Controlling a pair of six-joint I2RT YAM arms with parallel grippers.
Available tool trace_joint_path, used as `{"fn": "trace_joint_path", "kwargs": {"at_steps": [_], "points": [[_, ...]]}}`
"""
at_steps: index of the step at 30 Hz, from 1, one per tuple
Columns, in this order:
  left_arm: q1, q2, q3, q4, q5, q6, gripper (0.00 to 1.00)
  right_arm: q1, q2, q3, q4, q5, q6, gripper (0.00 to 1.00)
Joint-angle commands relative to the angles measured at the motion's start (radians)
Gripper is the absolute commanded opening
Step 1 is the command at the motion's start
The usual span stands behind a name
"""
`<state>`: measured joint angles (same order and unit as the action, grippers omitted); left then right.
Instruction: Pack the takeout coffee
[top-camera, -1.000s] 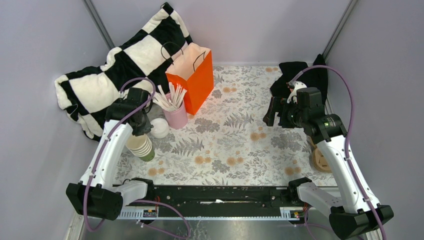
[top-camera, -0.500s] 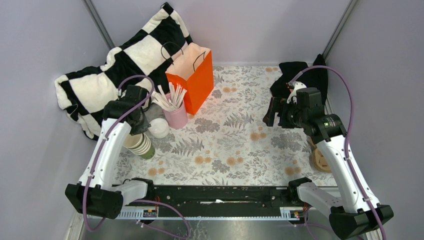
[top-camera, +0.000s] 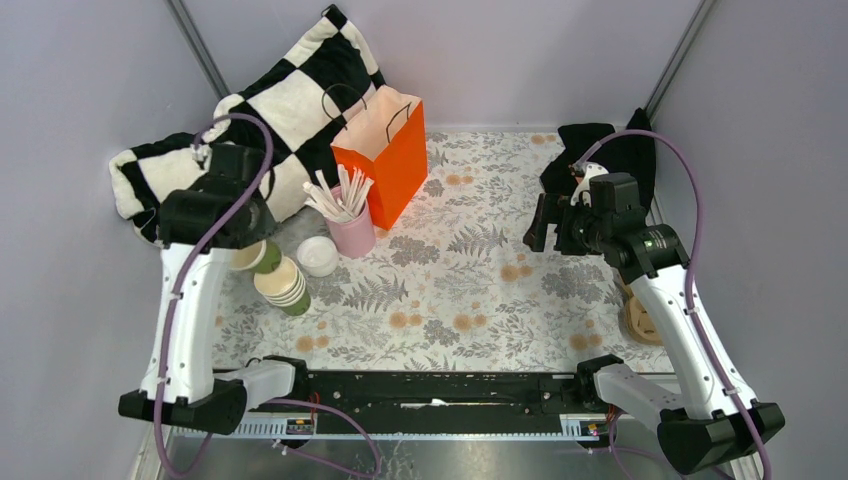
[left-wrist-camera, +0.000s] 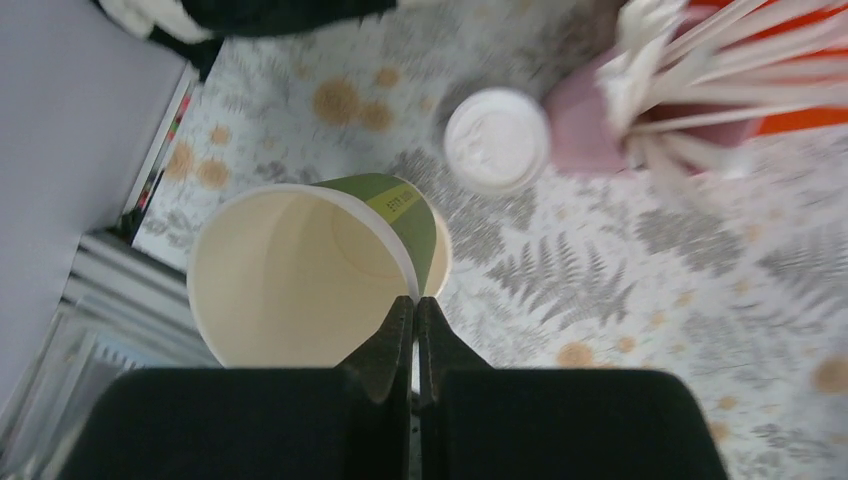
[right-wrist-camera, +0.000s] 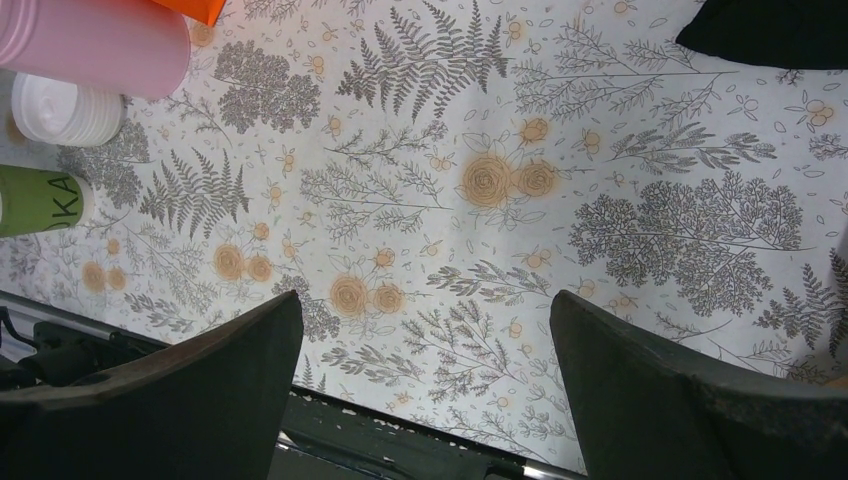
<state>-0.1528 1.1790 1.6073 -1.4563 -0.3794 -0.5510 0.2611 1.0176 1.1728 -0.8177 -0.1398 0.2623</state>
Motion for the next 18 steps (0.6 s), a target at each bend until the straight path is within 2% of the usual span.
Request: {"fn": "trace_joint_path", "kwargs": {"at_steps": [1, 7, 10, 12, 14, 18], "points": [[0.004, -0.028, 0.187, -0.006, 0.028, -0.004, 0.0, -0.003, 0.009, 0.019, 0.027, -0.034, 0.001, 1.0], [0.003, -0.034, 0.28, 0.004, 0.058, 0.011, 0.0, -0.002, 0.008, 0.021, 0.021, -0.037, 0.002, 1.0], [-0.004, -0.066, 0.207, 0.182, 0.294, 0.069, 0.0, -0.003, -0.009, 0.017, 0.021, -0.02, 0.008, 1.0], [-0.035, -0.104, 0.111, 0.313, 0.37, 0.031, 0.0, -0.003, -0.026, 0.014, 0.023, -0.006, 0.009, 1.0], [-0.136, -0.102, 0.042, 0.391, 0.352, -0.028, 0.0, -0.003, -0.035, 0.019, 0.013, 0.016, 0.011, 1.0], [-0.643, 0.025, 0.025, 0.402, 0.009, -0.127, 0.0, -0.003, -0.053, 0.043, -0.034, 0.063, 0.018, 1.0]]}}
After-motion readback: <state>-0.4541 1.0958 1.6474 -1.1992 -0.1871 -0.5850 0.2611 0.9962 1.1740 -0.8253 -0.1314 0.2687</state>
